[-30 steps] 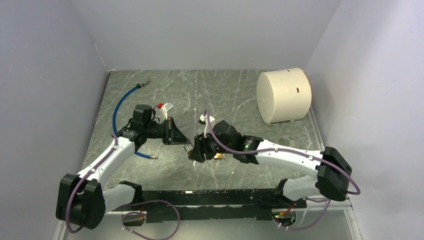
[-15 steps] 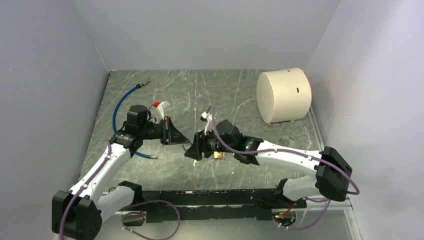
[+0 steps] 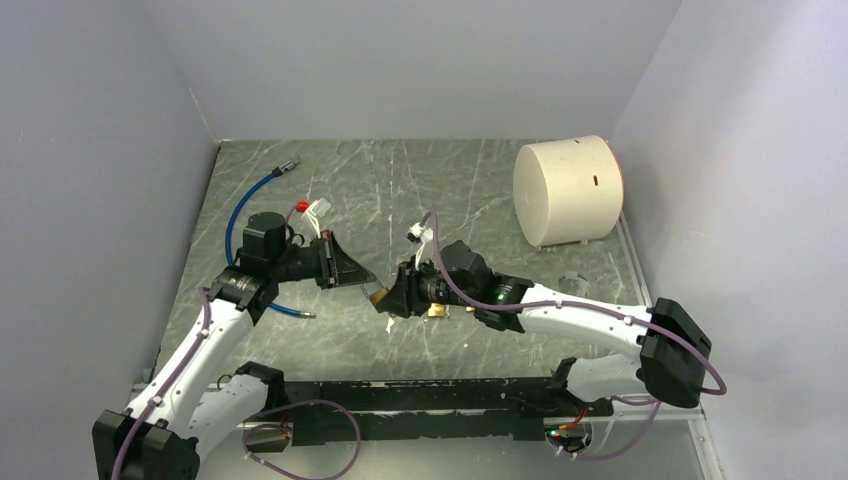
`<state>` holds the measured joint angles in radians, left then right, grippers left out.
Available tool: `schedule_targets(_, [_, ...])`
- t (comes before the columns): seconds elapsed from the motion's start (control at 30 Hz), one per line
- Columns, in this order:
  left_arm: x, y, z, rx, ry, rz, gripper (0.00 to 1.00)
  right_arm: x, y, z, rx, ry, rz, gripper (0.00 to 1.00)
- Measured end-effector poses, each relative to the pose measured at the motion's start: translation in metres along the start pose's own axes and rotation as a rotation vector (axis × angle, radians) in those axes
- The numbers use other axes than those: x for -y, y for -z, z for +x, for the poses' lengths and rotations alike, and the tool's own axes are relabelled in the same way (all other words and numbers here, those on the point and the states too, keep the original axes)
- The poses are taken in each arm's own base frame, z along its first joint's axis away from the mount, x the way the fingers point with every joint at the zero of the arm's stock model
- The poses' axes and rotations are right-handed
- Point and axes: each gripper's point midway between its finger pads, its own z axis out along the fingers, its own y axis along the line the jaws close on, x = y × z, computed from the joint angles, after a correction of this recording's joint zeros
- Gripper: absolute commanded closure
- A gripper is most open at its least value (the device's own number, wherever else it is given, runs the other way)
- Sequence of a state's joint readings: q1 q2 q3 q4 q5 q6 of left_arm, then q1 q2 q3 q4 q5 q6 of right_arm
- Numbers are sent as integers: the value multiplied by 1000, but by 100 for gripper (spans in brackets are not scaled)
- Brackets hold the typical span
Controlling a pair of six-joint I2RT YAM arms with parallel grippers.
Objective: Lock with the key
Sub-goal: Lock the lock.
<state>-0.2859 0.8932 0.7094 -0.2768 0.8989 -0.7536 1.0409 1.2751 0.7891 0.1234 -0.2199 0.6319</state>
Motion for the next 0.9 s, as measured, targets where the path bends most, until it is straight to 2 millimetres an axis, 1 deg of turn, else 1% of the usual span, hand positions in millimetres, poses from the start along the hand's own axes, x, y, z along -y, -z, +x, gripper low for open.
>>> schedule_targets(0.07, [2,1,-2,11,-3,-8,98,-1,0,-1,3,-4,-7,78])
schedule_targets(0.13, [5,4,-5,24,-8,-17,98,-6,-1,-4,10,-4,-36,83])
schedule_targets(0.17, [6,4,-6,28,-11,-18,97,-8,-2,-5,15,-4,-45,84])
schedule_targets(0.23, [10,7,-8,43,-22,-22,98,-11,-2,-8,28,-8,-61,79])
schedule_targets(0.33, [15,10,-11,67,-41,-23,97,-16,-2,-12,46,-12,-88,68])
schedule_targets(0.7, [21,14,-13,96,-52,-16,97,-20,-1,-13,43,-30,-113,66])
schedule_targets(0.73, [21,14,-13,97,-51,-16,97,-21,-1,-13,43,-30,-114,70])
schedule_targets(0.8, [22,14,-14,98,-49,-15,97,-21,-1,-14,44,-31,-115,83])
schedule_targets(0.83, [22,14,-15,103,-49,-14,97,-21,-1,-14,45,-31,-118,85])
schedule_targets(0.9, [23,14,-17,109,-43,-14,97,-23,-1,-16,54,-26,-125,86])
